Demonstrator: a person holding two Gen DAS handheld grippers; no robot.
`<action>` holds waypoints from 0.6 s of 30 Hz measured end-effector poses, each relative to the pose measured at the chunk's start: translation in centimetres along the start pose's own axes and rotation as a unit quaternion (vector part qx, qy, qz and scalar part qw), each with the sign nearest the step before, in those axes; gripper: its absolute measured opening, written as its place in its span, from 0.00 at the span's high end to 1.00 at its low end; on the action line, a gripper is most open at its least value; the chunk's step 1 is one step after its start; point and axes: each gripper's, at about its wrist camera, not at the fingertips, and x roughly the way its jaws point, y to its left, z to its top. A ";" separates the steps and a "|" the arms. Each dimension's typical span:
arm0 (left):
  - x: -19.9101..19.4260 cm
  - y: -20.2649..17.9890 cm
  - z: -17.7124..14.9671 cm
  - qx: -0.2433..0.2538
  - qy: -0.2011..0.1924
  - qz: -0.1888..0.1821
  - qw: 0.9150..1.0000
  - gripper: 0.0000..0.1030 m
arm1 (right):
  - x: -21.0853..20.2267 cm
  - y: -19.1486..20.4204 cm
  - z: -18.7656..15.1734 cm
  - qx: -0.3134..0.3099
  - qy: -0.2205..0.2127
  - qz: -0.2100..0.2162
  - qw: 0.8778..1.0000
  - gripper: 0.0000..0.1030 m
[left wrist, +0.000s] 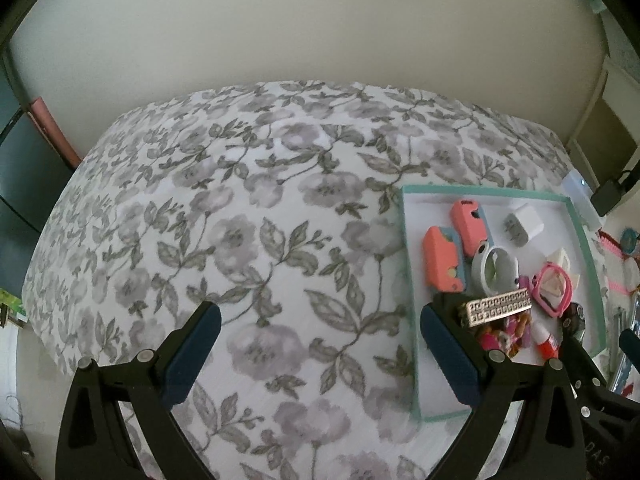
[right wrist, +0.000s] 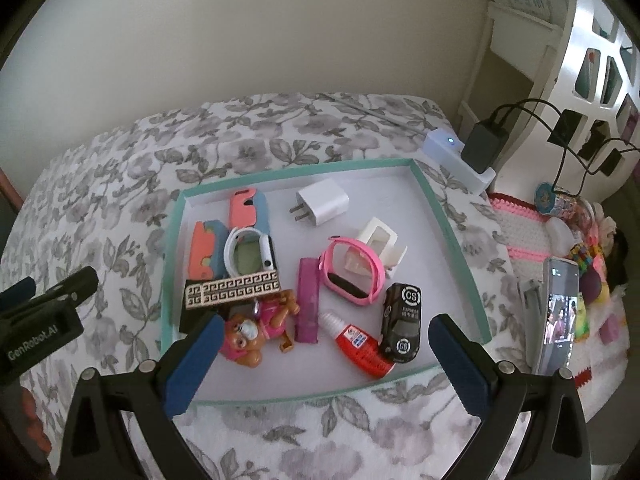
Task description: Organize rigid objects
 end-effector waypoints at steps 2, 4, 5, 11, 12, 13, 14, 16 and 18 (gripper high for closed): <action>-0.3 0.3 -0.4 0.003 -0.002 0.004 1.000 0.03 | -0.1 0.3 -0.4 -0.005 0.003 -0.002 1.000 0.00; -0.7 0.6 -0.7 0.004 -0.005 0.006 1.000 0.03 | -0.2 0.5 -0.8 -0.009 0.006 -0.004 1.000 0.00; -0.8 0.7 -0.8 0.004 -0.006 0.005 1.000 0.03 | -0.3 0.6 -0.9 -0.012 0.006 -0.004 1.000 0.00; -1.6 1.6 -1.7 0.004 -0.011 0.007 1.000 0.03 | -1.2 1.3 -1.7 -0.020 0.001 -0.005 1.000 0.00; -1.6 1.8 -1.8 0.004 -0.011 0.007 1.000 0.03 | -1.3 1.4 -1.9 -0.020 0.000 -0.004 1.000 0.00; -1.7 1.9 -2.0 0.003 -0.010 0.007 1.000 0.03 | -1.5 1.5 -2.1 -0.021 -0.001 -0.003 1.000 0.00; -1.7 2.1 -2.1 0.002 -0.010 0.008 1.000 0.03 | -1.6 1.6 -2.2 -0.022 -0.001 -0.002 1.000 0.00; -1.8 2.4 -2.4 0.002 -0.008 0.010 1.000 0.03 | -1.8 1.7 -2.4 -0.022 -0.004 -0.002 1.000 0.00; -1.9 2.6 -2.7 0.001 -0.006 0.013 1.000 0.03 | -2.1 1.9 -2.5 -0.022 -0.008 -0.001 1.000 0.00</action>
